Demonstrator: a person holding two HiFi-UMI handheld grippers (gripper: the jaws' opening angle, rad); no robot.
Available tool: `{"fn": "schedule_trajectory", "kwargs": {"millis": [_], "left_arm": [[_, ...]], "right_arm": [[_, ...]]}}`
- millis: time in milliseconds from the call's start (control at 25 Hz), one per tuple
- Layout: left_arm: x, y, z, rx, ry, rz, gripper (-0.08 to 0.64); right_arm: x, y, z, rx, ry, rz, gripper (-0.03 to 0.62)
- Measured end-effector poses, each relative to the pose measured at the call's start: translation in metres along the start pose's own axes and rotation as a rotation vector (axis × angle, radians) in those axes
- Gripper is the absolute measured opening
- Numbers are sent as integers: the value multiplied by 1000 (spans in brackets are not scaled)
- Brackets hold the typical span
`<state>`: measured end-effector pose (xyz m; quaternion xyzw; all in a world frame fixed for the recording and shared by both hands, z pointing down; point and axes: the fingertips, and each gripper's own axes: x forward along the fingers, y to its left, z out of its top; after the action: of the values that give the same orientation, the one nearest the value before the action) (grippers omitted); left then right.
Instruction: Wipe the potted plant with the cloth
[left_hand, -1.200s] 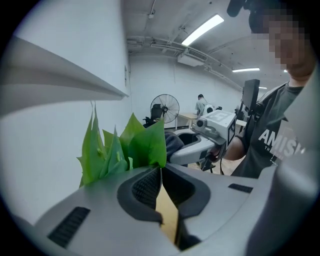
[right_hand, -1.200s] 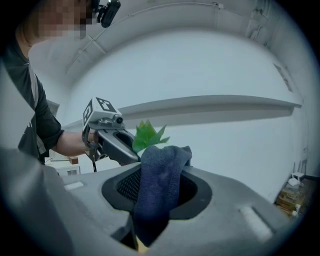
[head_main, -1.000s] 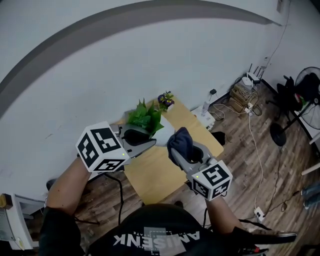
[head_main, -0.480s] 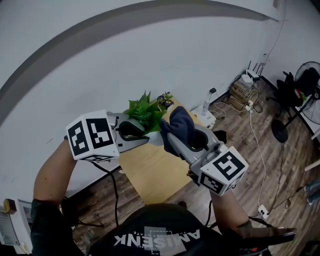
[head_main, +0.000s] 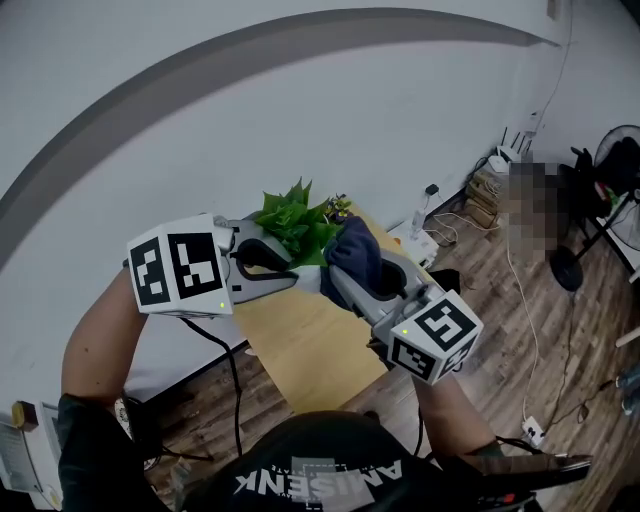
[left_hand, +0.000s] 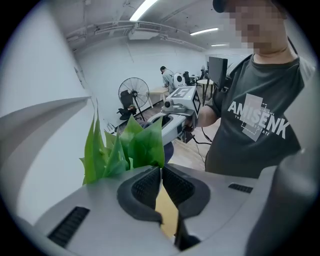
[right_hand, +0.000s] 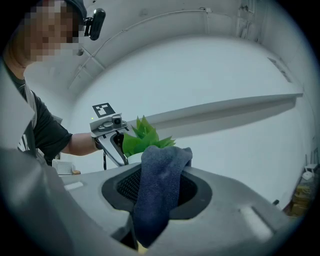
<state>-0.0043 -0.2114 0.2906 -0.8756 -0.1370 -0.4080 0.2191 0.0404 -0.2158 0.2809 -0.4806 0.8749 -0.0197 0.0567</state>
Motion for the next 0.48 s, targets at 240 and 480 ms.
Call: {"fn": "schedule_trajectory", "kwargs": {"millis": [240,480], "left_arm": [[3,4,-5,-3,-40,6,14],[5,4,-11,55,-1,3,14]], "right_arm": [[-2,-16,-46,86,71,-42,127],[-2,-26,-70,139,151,-53,127]]}}
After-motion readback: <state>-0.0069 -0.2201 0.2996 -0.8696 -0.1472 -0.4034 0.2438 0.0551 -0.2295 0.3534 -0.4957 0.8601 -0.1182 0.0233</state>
